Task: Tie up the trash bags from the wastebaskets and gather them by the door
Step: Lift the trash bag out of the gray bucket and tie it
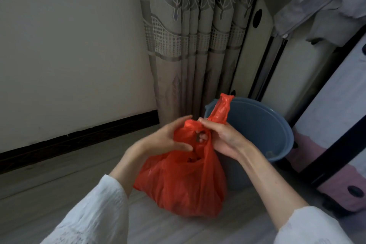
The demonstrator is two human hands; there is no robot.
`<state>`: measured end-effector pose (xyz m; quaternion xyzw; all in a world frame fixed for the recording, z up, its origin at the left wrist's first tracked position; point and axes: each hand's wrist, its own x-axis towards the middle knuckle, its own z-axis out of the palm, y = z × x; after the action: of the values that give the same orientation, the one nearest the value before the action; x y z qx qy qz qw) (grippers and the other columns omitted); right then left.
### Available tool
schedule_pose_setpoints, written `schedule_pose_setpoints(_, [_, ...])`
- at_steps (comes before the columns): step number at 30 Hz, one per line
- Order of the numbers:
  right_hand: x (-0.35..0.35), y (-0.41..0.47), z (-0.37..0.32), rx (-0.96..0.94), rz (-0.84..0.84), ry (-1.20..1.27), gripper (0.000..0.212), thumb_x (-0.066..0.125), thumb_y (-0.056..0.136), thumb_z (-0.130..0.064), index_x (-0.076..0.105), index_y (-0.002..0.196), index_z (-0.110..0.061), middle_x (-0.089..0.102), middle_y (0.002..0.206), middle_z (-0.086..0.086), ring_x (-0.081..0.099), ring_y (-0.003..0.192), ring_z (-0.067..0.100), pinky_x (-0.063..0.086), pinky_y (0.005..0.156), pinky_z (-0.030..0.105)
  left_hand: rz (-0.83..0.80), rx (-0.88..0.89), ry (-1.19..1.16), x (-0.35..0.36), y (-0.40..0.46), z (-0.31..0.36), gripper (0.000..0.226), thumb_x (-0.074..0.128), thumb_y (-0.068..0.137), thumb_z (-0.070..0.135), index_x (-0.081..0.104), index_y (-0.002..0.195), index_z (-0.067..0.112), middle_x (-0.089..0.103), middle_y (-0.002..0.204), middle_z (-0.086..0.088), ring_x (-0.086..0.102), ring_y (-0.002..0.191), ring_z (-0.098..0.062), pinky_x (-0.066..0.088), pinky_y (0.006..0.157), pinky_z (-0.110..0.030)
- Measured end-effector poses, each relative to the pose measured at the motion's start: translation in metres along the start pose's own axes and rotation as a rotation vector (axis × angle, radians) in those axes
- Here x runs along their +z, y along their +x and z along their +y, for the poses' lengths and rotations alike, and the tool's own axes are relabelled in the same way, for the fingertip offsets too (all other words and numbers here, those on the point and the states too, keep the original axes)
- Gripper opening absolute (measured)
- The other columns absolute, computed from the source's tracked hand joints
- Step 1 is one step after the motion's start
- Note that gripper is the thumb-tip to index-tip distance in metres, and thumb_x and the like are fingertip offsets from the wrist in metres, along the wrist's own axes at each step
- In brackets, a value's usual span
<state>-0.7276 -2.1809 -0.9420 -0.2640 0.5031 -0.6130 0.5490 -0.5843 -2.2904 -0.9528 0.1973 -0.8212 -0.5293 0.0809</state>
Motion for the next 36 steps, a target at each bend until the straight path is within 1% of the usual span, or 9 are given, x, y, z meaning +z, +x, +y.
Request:
schedule_pose_setpoints(3, [0.002,-0.009,-0.007,0.007,-0.076,-0.22,0.014,0.058,0.083,-0.002,0.064,0.074,-0.011,0.057,0.06,0.0,0.048,0.052,0.007,0.042,0.054,0.019,0.116,0.033,0.07,0.009,0.005,-0.009,0.025,0.069,0.069,0.011,0.064,0.092,0.02,0.065,0.084,0.0,0.054,0.072,0.002,0.047,0.073,-0.024])
schedule_pose_setpoints(6, [0.004,-0.008,-0.004,-0.117,0.067,-0.774,0.026,0.06,0.078,0.005,0.059,0.073,-0.02,0.057,0.062,-0.008,0.051,0.056,0.002,0.042,0.059,0.017,0.159,-0.033,0.111,-0.006,0.006,-0.008,0.019,0.067,0.073,0.007,0.065,0.069,0.026,0.06,0.054,0.015,0.049,0.052,0.006,0.04,0.057,-0.012])
schedule_pose_setpoints(10, [0.007,0.0,0.011,-0.365,0.321,-1.052,0.009,0.068,0.077,-0.015,0.066,0.085,-0.017,0.067,0.082,-0.002,0.059,0.076,0.009,0.04,0.064,0.017,0.059,-0.28,-0.312,-0.008,0.003,-0.012,0.034,0.068,0.049,0.031,0.069,0.076,0.01,0.062,0.075,-0.011,0.055,0.064,-0.016,0.043,0.061,-0.027])
schedule_pose_setpoints(13, [0.01,0.004,0.019,-0.459,0.449,-0.896,0.013,0.07,0.077,-0.014,0.069,0.086,-0.006,0.066,0.091,0.009,0.063,0.087,0.02,0.047,0.078,0.028,-0.056,-0.431,-0.527,-0.008,0.002,-0.013,0.031,0.056,0.078,0.033,0.069,0.091,0.008,0.071,0.08,-0.008,0.065,0.065,-0.016,0.052,0.062,-0.022])
schedule_pose_setpoints(16, [0.019,0.005,0.03,-0.508,0.362,-0.832,0.02,0.072,0.071,-0.013,0.069,0.087,-0.002,0.065,0.092,0.011,0.066,0.086,0.025,0.052,0.081,0.041,-0.179,-0.473,-0.446,-0.016,-0.002,-0.017,0.061,0.034,0.088,0.057,0.067,0.101,0.008,0.068,0.087,-0.005,0.06,0.071,-0.012,0.044,0.065,-0.024])
schedule_pose_setpoints(21, [0.028,0.006,0.044,-0.632,0.386,-0.906,0.014,0.072,0.073,-0.013,0.065,0.085,-0.011,0.069,0.086,0.003,0.064,0.081,0.016,0.048,0.074,0.028,0.15,-0.242,-0.45,-0.021,0.0,-0.01,0.023,0.058,0.083,0.036,0.068,0.074,0.017,0.061,0.065,0.003,0.051,0.062,-0.008,0.037,0.057,-0.019])
schedule_pose_setpoints(26, [0.026,-0.004,0.056,-0.868,0.41,-1.122,0.023,0.063,0.082,-0.026,0.067,0.104,-0.029,0.068,0.104,-0.009,0.051,0.094,0.011,0.038,0.084,0.023,0.49,-0.31,-0.67,-0.018,0.012,-0.016,0.027,0.045,0.093,0.018,0.056,0.069,0.011,0.06,0.063,-0.004,0.056,0.04,-0.003,0.045,0.042,-0.013])
schedule_pose_setpoints(31, [0.006,-0.029,0.074,-0.438,0.139,-0.802,0.02,0.067,0.082,-0.017,0.071,0.101,-0.021,0.063,0.097,-0.019,0.058,0.093,-0.006,0.04,0.089,0.005,0.711,-0.517,-0.889,-0.027,-0.001,-0.065,0.027,0.033,0.095,0.011,0.05,0.075,0.009,0.062,0.038,0.005,0.056,0.031,-0.005,0.044,0.038,-0.017])
schedule_pose_setpoints(36, [-0.052,-0.05,0.104,0.013,0.252,-0.595,0.03,0.051,0.092,-0.01,0.065,0.066,-0.009,0.069,0.054,-0.003,0.06,0.047,0.011,0.042,0.045,0.018,0.853,-0.742,-1.075,-0.022,-0.04,-0.13,0.03,0.026,0.087,0.001,0.038,0.061,0.011,0.054,0.031,0.0,0.055,0.028,-0.007,0.048,0.051,-0.027])
